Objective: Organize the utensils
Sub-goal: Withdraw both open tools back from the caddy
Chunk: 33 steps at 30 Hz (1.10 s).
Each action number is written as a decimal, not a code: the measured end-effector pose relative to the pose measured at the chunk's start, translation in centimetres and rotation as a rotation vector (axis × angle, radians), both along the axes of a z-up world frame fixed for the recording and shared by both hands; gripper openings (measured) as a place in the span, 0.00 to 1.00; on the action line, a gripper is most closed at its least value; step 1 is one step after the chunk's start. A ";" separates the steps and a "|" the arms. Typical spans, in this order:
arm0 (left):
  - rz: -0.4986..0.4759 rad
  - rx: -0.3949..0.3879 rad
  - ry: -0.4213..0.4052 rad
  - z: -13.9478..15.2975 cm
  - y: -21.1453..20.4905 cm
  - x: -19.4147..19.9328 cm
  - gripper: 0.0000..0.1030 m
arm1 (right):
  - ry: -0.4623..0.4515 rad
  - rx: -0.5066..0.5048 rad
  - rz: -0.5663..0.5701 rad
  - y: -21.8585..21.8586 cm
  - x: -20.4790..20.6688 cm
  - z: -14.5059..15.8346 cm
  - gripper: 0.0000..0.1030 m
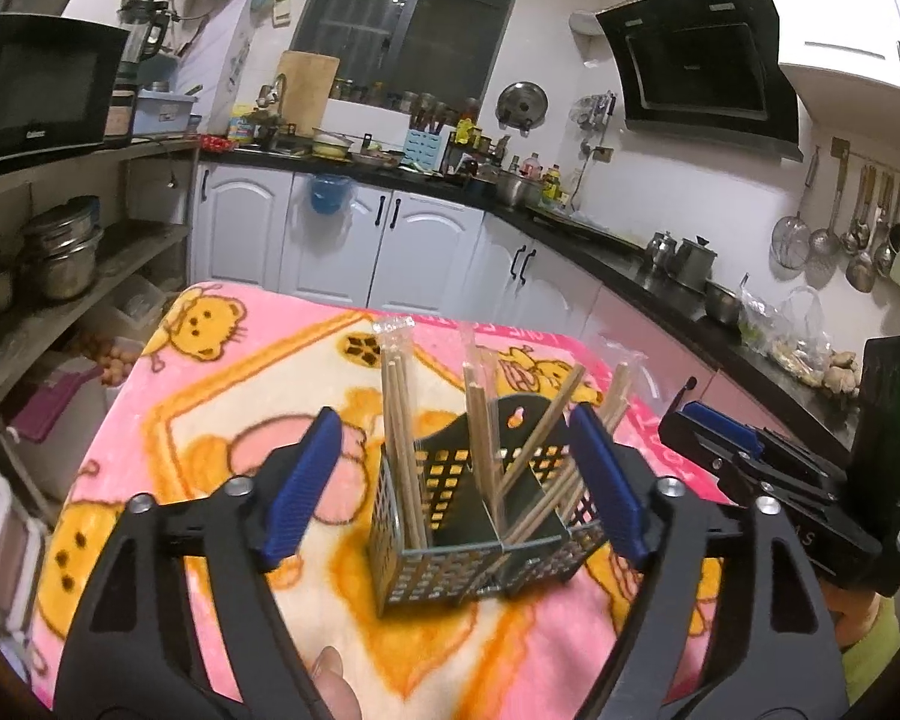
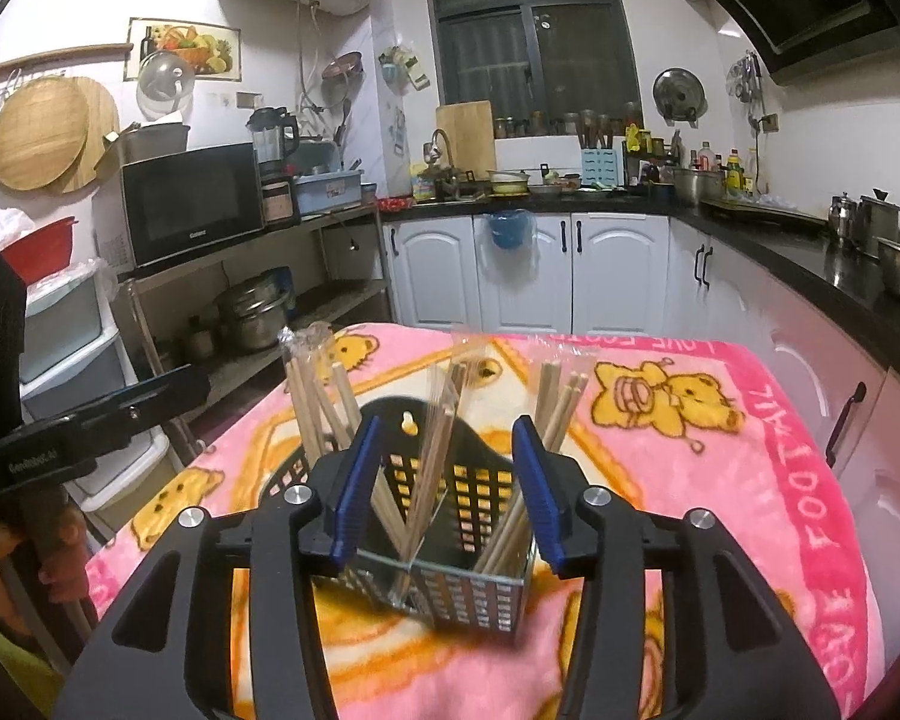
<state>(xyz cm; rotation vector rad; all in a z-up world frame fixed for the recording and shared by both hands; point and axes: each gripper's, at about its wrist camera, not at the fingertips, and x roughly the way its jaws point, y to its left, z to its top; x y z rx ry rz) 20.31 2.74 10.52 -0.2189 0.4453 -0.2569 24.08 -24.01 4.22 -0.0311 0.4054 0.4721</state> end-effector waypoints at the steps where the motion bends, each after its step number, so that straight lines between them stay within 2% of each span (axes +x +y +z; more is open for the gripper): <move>1: -0.002 0.005 0.003 -0.1 -0.1 -0.2 0.75 | 0.002 -0.001 0.001 -0.1 -0.3 -0.1 0.48; 3: -0.002 0.021 0.007 -0.3 -0.2 -0.7 0.82 | 0.006 0.000 0.001 -0.5 -0.9 -0.3 0.52; 7: -0.004 0.037 0.020 -0.8 -0.5 -1.5 0.90 | 0.004 -0.014 0.003 -0.7 -2.1 -0.7 0.59; 13: 0.005 0.072 0.041 -2.0 -1.0 -3.0 0.90 | 0.016 -0.016 0.011 -1.4 -3.9 -1.6 0.71; 20: 0.014 0.086 0.074 -3.3 -1.4 -4.3 0.90 | 0.046 -0.029 0.014 -1.7 -5.4 -3.2 0.72; 23: 0.015 0.093 0.089 -4.2 -1.5 -4.8 0.90 | 0.058 -0.027 0.013 -1.8 -5.9 -3.7 0.81; 33: 0.024 0.100 0.127 -6.5 -1.6 -5.5 0.90 | 0.104 -0.043 0.013 -1.7 -6.5 -5.7 0.83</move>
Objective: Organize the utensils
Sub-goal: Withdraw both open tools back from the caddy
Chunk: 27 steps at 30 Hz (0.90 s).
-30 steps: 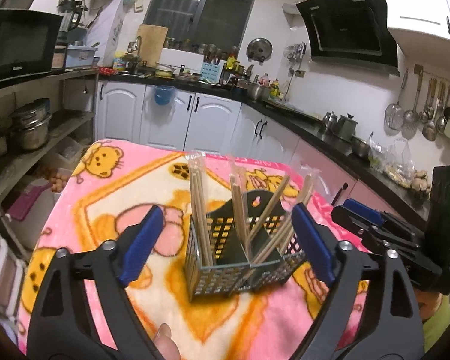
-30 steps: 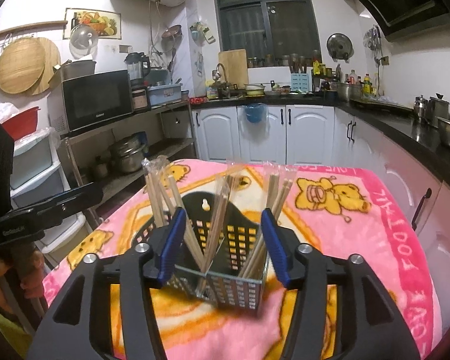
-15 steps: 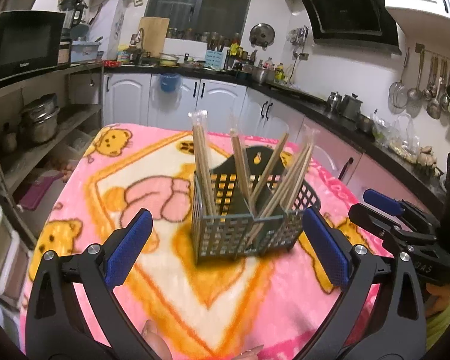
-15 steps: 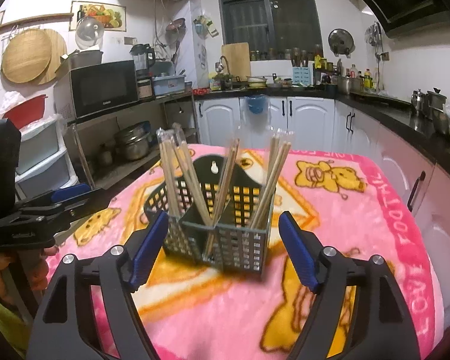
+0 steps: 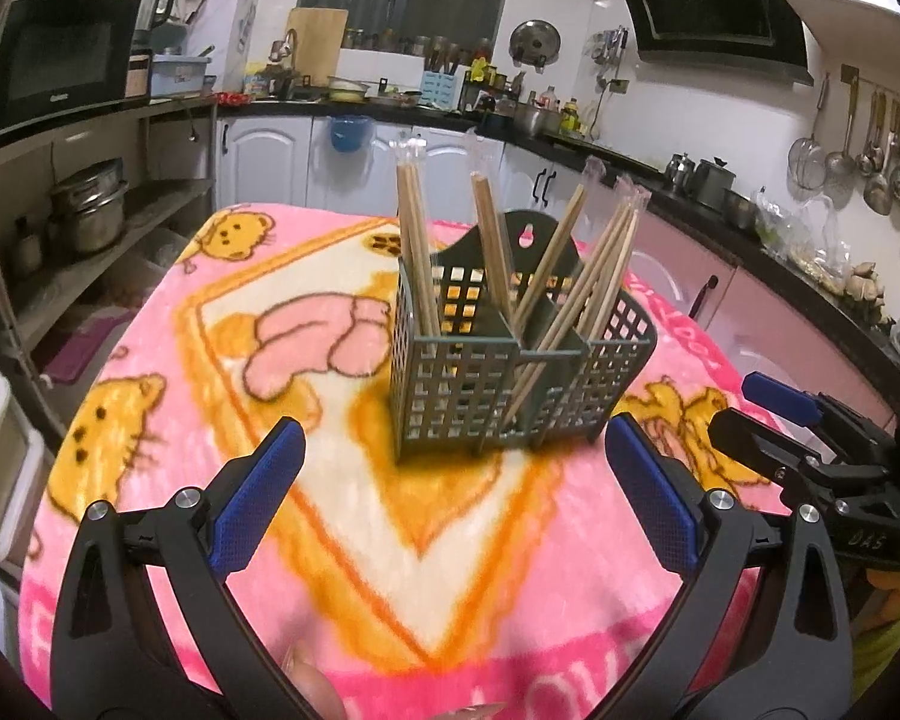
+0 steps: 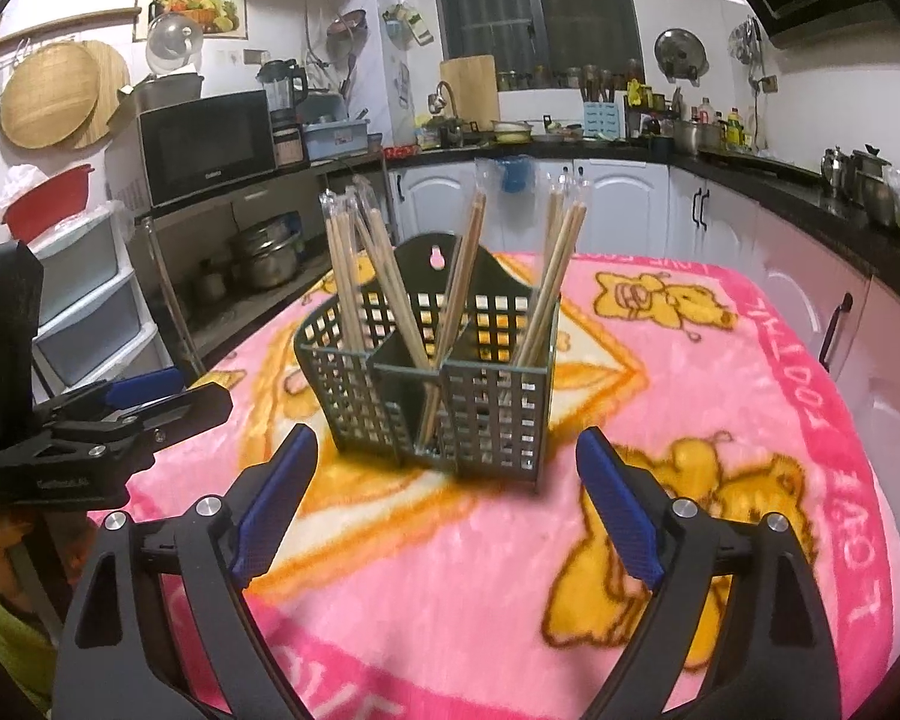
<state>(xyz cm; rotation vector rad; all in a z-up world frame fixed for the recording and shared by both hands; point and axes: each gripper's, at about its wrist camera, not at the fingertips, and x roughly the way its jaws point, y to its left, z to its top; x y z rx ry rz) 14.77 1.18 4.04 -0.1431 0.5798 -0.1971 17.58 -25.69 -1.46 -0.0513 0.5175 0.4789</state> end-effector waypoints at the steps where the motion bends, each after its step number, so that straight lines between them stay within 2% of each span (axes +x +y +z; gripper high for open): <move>1: 0.002 0.002 0.003 -0.2 -0.1 0.0 0.90 | 0.004 -0.003 -0.002 0.0 0.0 -0.2 0.83; 16: 0.039 0.014 -0.006 -2.9 -0.5 -1.5 0.90 | 0.052 -0.037 -0.043 -1.3 -0.9 -4.0 0.83; 20: 0.045 0.022 -0.037 -3.5 -0.9 -2.5 0.90 | 0.002 -0.043 -0.055 -1.7 -2.1 -4.9 0.83; 23: 0.047 0.031 -0.078 -3.6 -1.2 -3.2 0.90 | -0.057 -0.027 -0.071 -2.2 -3.3 -5.1 0.92; 27: 0.049 0.031 -0.143 -3.4 -1.4 -4.2 0.90 | -0.132 0.013 -0.083 -2.9 -4.6 -5.2 0.93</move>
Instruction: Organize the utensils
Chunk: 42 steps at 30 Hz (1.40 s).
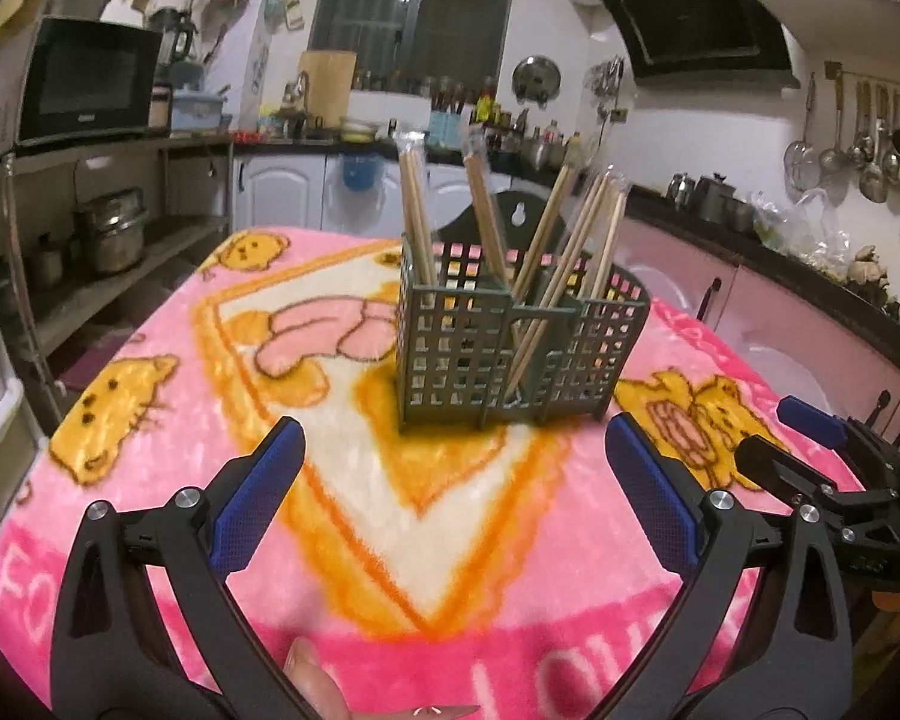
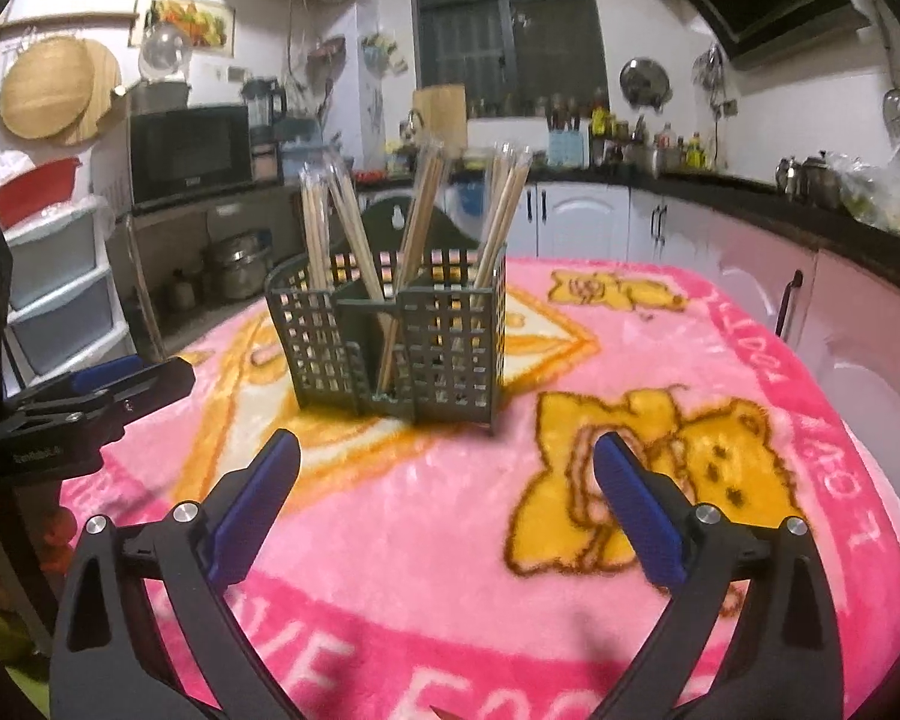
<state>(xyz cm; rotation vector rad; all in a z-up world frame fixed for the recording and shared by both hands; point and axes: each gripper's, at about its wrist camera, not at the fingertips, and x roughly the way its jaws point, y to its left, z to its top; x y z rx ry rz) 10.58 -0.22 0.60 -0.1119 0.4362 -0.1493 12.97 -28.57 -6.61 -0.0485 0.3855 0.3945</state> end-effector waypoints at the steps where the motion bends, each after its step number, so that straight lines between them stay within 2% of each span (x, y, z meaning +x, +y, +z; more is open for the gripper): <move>1: 0.002 0.004 -0.014 0.0 -0.1 -0.2 0.90 | -0.015 0.005 -0.001 0.0 -0.3 0.0 0.94; 7: -0.001 -0.001 -0.061 -0.2 -0.4 -1.1 0.90 | -0.140 0.024 -0.012 -0.1 -2.7 0.1 0.94; 15: 0.008 0.005 -0.139 -0.5 -0.4 -2.3 0.90 | -0.242 0.056 -0.048 -0.5 -4.7 -0.5 0.94; 22: 0.017 0.010 -0.166 -0.4 -0.4 -2.7 0.90 | -0.262 0.055 -0.075 -0.5 -5.1 -0.7 0.94; 42: 0.018 0.009 -0.165 -0.4 -0.4 -2.7 0.90 | -0.268 0.048 -0.070 -0.3 -5.2 -0.6 0.94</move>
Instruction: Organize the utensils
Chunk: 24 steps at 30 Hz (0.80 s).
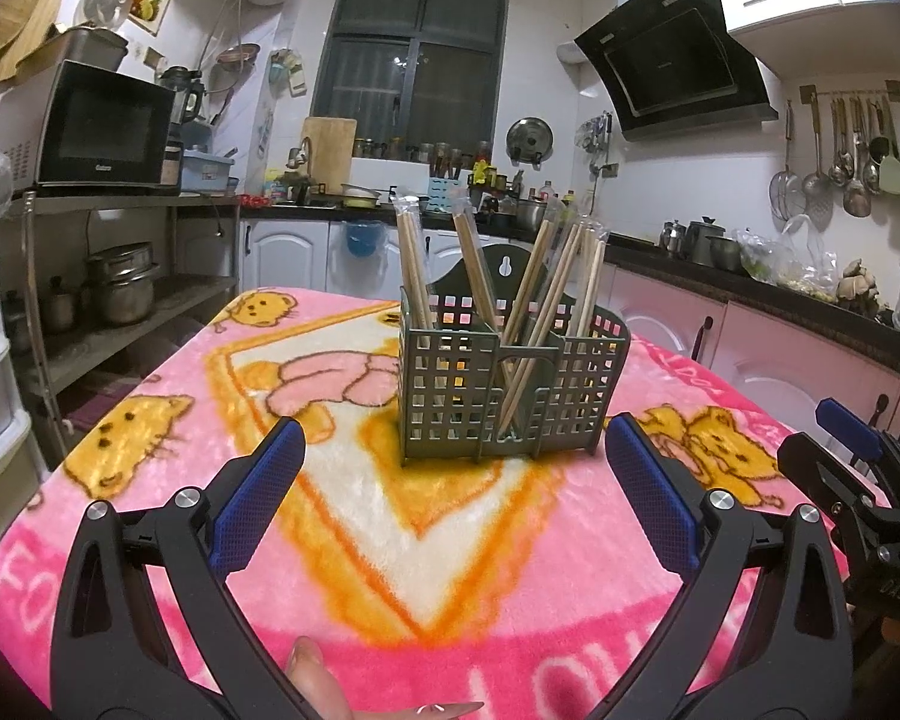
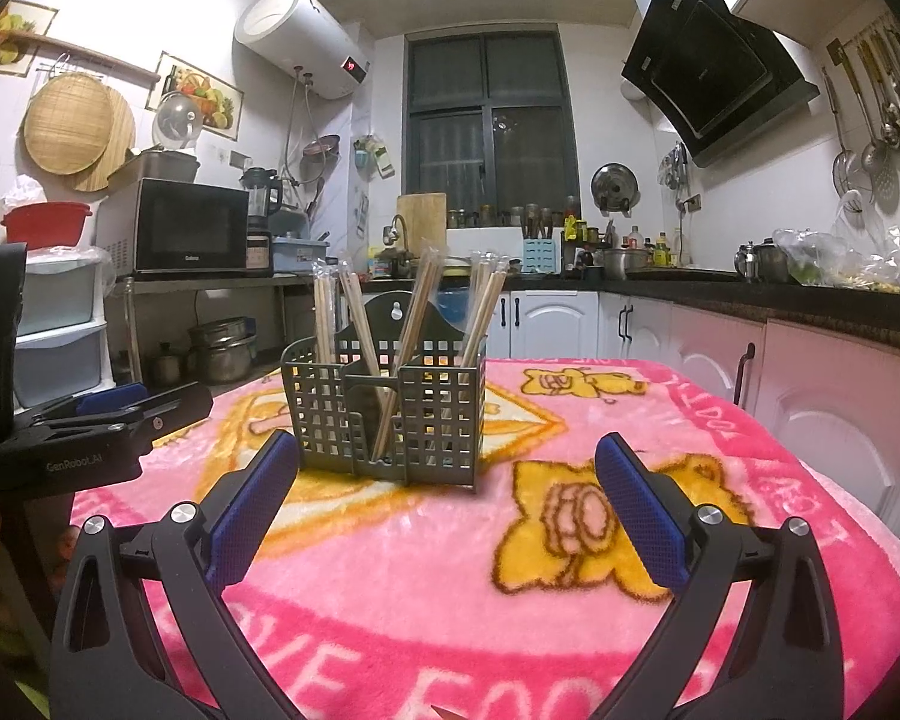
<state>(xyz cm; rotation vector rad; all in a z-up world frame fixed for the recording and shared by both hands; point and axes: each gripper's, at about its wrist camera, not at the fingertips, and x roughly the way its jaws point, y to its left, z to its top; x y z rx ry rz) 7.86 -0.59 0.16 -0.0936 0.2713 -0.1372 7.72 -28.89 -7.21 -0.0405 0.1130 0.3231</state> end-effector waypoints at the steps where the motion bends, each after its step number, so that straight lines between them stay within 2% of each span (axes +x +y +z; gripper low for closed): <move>1: 0.001 -0.001 0.000 0.0 0.0 0.0 0.90 | 0.000 0.001 -0.001 0.0 0.0 0.0 0.94; 24: 0.005 -0.005 0.006 0.0 0.0 -0.1 0.90 | 0.004 -0.002 -0.002 0.2 0.0 -0.1 0.94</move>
